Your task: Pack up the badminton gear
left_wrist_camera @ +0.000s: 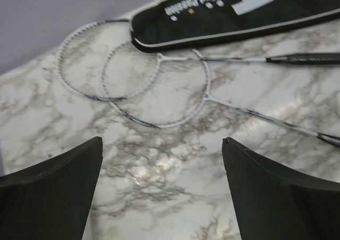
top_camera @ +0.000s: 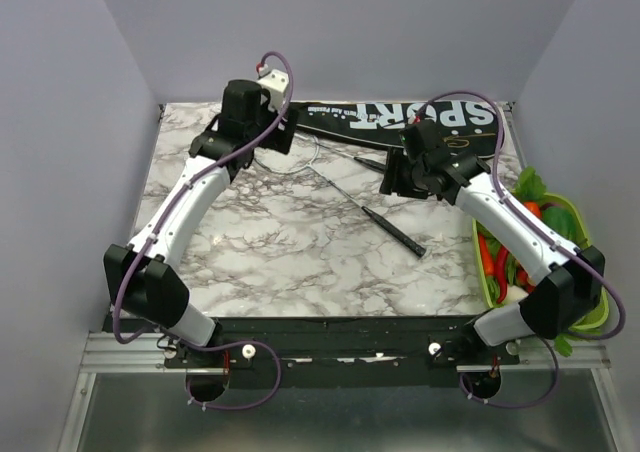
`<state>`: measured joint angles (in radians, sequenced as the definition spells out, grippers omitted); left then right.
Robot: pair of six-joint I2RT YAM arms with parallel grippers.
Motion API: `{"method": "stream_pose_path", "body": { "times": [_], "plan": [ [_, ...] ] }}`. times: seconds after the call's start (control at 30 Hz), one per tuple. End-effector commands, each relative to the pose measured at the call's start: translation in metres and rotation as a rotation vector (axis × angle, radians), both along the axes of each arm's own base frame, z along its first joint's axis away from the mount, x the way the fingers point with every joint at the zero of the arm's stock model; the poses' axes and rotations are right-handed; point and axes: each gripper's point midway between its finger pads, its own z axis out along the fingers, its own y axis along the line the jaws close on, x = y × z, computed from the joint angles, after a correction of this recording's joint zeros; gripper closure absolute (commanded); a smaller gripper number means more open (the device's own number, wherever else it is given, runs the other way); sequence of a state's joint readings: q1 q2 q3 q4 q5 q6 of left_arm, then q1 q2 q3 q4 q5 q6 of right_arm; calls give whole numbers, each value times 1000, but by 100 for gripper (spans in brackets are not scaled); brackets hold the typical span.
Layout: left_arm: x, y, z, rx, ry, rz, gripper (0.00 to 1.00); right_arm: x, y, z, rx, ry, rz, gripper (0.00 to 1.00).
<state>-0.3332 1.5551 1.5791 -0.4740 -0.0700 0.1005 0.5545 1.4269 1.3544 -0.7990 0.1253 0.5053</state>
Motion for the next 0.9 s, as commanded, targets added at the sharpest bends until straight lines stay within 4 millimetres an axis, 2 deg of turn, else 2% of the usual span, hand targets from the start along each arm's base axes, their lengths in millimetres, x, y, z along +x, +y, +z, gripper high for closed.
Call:
{"method": "stream_pose_path", "body": {
  "times": [0.0, 0.03, 0.1, 0.13, 0.23, 0.27, 0.33, 0.37, 0.43, 0.47, 0.57, 0.6, 0.63, 0.77, 0.83, 0.87],
  "plan": [
    [-51, -39, -45, -214, 183, -102, 1, 42, -22, -5, 75, -3, -262, 37],
    [-60, -42, -54, -270, 224, -79, 1, 53, -22, -10, 96, -11, -294, 37],
    [-69, -43, -64, -292, 271, -69, 1, 69, -29, -15, 118, -30, -386, 36],
    [-79, -45, -76, -287, 310, -79, 1, 80, -30, -19, 120, -31, -420, 36],
    [-94, -42, -89, -285, 332, -72, 1, 103, -45, -27, 135, -35, -551, 36],
    [-98, -43, -91, -299, 332, -73, 1, 113, -50, -36, 128, -30, -591, 36],
    [-106, -44, -90, -312, 318, -87, 1, 129, -62, -41, 186, -37, -688, 36],
    [-110, -40, -100, -298, 331, -58, 1, 136, -66, -50, 196, -28, -720, 36],
    [-111, -32, -104, -288, 312, -23, 1, 154, -73, -52, 249, -53, -779, 35],
    [-113, -24, -115, -267, 322, 16, 1, 160, -75, -53, 258, -62, -786, 35],
    [-113, -14, -131, -213, 339, 54, 1, 188, -68, -51, 277, -84, -739, 35],
    [-109, -4, -133, -181, 331, 99, 1, 194, -66, -55, 258, -81, -714, 35],
    [-109, 3, -137, -162, 343, 126, 1, 204, -63, -44, 269, -109, -700, 35],
    [-97, 23, -153, -161, 396, 228, 1, 223, -68, -39, 248, -173, -712, 35],
    [-92, 36, -166, -193, 438, 291, 1, 232, -72, -47, 228, -180, -731, 35],
    [-90, 41, -170, -204, 453, 314, 1, 239, -73, -42, 235, -194, -737, 35]
  ]
}}
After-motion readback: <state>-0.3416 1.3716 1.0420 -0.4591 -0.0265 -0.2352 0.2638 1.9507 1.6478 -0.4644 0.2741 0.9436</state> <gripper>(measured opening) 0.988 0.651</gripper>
